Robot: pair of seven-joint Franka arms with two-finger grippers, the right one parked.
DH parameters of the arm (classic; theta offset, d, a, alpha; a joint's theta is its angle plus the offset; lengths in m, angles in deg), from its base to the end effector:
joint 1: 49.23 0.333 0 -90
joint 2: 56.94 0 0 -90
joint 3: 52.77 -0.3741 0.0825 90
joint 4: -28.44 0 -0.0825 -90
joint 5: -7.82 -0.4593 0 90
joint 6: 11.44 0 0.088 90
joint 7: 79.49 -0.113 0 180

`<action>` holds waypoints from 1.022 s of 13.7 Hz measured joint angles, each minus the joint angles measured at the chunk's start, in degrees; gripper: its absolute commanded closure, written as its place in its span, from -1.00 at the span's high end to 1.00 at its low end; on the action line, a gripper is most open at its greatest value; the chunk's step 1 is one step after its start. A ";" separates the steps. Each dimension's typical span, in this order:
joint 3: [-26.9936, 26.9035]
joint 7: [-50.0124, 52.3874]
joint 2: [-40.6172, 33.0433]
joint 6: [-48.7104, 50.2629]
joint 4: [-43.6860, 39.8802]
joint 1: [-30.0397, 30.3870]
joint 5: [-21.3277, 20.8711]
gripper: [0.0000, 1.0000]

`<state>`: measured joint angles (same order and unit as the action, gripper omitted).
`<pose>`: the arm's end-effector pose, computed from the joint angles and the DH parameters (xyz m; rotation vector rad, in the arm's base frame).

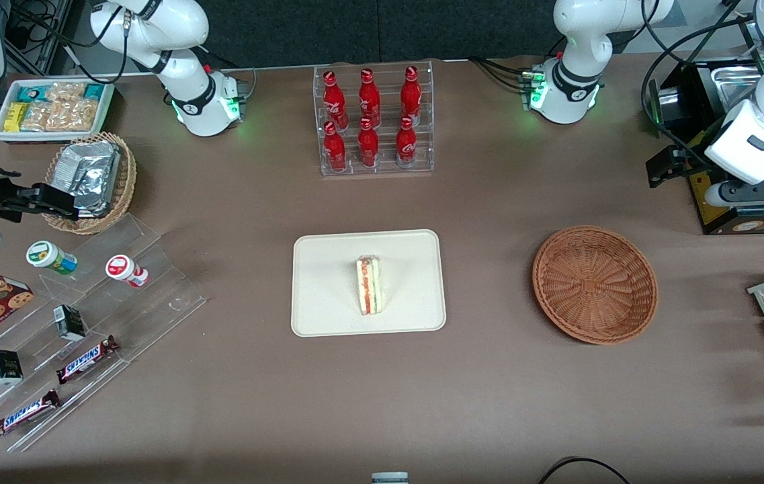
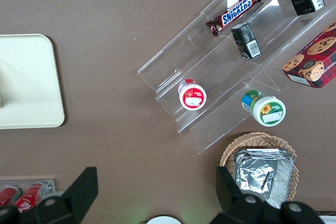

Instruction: Place sandwich from basket to tray

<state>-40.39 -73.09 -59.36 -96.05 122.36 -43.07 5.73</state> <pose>0.5987 -0.0637 0.6575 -3.0779 -0.0078 0.1780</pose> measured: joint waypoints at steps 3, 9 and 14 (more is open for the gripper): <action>-1.02 0.10 0.00 0.81 -0.10 -2.72 -0.03 1.00; -9.14 0.12 0.00 1.09 -0.16 -9.25 -0.04 1.00; -9.22 0.11 0.01 1.08 -1.36 -9.53 -0.02 1.00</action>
<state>-49.61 -72.97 -59.35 -94.97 121.00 -52.60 5.71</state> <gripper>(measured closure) 0.000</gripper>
